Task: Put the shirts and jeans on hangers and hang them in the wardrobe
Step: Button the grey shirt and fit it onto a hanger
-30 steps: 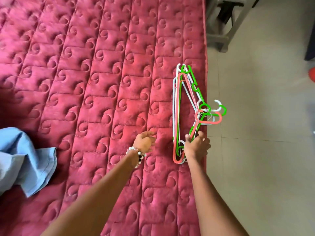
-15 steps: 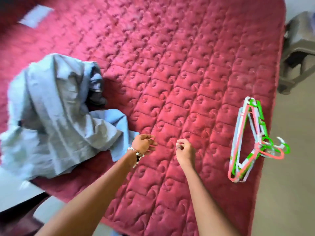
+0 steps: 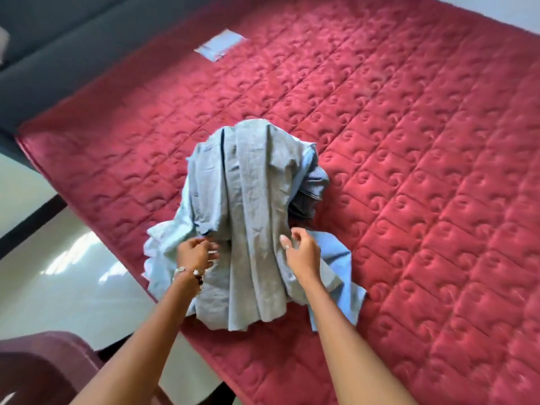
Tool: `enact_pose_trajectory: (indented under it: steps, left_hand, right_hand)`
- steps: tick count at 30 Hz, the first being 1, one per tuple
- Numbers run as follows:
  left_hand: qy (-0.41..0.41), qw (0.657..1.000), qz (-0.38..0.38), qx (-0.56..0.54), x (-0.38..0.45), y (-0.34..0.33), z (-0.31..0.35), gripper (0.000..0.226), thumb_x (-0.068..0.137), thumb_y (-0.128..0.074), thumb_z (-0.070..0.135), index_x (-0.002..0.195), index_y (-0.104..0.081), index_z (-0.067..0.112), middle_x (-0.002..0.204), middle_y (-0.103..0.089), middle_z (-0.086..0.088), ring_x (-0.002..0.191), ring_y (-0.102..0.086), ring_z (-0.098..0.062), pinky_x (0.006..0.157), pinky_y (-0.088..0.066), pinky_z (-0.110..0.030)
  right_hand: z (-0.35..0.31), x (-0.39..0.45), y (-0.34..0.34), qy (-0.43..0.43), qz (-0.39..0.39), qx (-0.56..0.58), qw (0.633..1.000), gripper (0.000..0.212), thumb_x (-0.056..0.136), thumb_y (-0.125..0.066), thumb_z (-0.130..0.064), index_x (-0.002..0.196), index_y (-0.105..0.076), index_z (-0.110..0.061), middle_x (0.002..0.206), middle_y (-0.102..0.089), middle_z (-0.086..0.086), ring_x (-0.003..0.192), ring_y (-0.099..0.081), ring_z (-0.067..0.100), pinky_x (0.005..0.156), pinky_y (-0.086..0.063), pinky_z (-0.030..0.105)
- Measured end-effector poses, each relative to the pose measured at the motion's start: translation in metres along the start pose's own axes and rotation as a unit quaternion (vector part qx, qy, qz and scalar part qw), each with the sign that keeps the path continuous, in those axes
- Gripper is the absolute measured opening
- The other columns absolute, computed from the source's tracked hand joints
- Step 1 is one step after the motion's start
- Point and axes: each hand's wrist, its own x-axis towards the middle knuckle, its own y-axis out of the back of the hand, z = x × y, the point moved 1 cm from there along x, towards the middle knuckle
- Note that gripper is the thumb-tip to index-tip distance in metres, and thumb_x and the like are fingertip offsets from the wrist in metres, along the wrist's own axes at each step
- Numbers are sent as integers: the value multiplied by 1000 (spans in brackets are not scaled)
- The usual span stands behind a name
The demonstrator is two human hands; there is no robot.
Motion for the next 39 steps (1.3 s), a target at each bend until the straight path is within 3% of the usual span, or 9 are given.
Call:
enact_pose_trajectory:
  steps: [6,12,18,24,26,29,31,36,39]
  left_hand:
    - [-72,994,87,-14,38,30,28,13,89,-53,10,82,-65,11,61,-59,-4,44,-47,-16,37,-34,-15]
    - [-133,987,87,-7,49,26,54,18,85,-60,29,76,-66,14,65,-67,-8,49,-54,-19,56,-45,-31]
    - [-181,982,-39,-36,22,-15,116,37,90,-56,50,76,-63,16,75,-64,-3,64,-58,-17,61,-51,-33]
    - [-76,981,-179,-13,-25,-59,149,16,79,-75,17,72,-66,5,69,-66,-5,63,-62,-19,62,-52,-25]
    - [-77,972,-222,3,-45,-64,143,8,78,-68,-1,74,-67,5,76,-65,-11,69,-61,-25,62,-52,-28]
    - [-131,928,-348,3,-79,-61,144,23,72,-59,-4,74,-73,14,74,-68,-4,73,-61,-23,66,-51,-27]
    - [-168,880,-443,33,-106,-50,146,24,61,-57,2,74,-71,15,67,-66,3,64,-60,-11,58,-48,-20]
    - [-205,784,-570,131,-177,-24,150,21,68,-62,2,73,-74,18,68,-67,5,62,-61,-4,59,-50,-16]
    - [-303,725,-484,386,-201,-13,159,14,78,-71,17,91,-72,10,88,-71,-4,78,-63,-13,73,-54,-32]
  right_hand:
    - [-60,42,-44,-75,-35,-84,993,54,87,-64,-42,132,-49,-16,136,-51,8,130,-39,30,108,-27,52]
    - [-69,38,-33,-26,-38,39,998,18,75,-59,-17,59,-50,-15,63,-48,1,68,-43,20,66,-35,33]
    - [-117,-12,34,57,-281,327,901,16,64,-48,-7,67,-58,5,65,-54,10,63,-46,21,59,-34,26]
    - [-110,-56,57,154,-566,-110,802,16,77,-52,-4,62,-58,-4,47,-46,-14,49,-42,0,52,-37,20]
    - [-73,-42,59,140,-487,-190,841,24,75,-53,-18,83,-70,-3,70,-68,-7,67,-62,12,66,-52,31]
    - [-41,-25,91,35,-93,47,994,22,82,-60,-18,103,-66,-14,93,-68,2,84,-62,21,81,-52,49]
    - [-44,-21,121,13,46,234,971,41,85,-62,4,122,-53,-14,107,-62,0,92,-60,15,83,-54,36]
    - [-66,-42,153,20,-113,327,938,29,79,-55,-9,105,-68,-6,108,-67,14,98,-60,31,84,-50,47]
    - [-80,-72,162,-14,-126,398,909,17,77,-60,-4,71,-75,-8,77,-71,6,69,-66,20,65,-54,31]
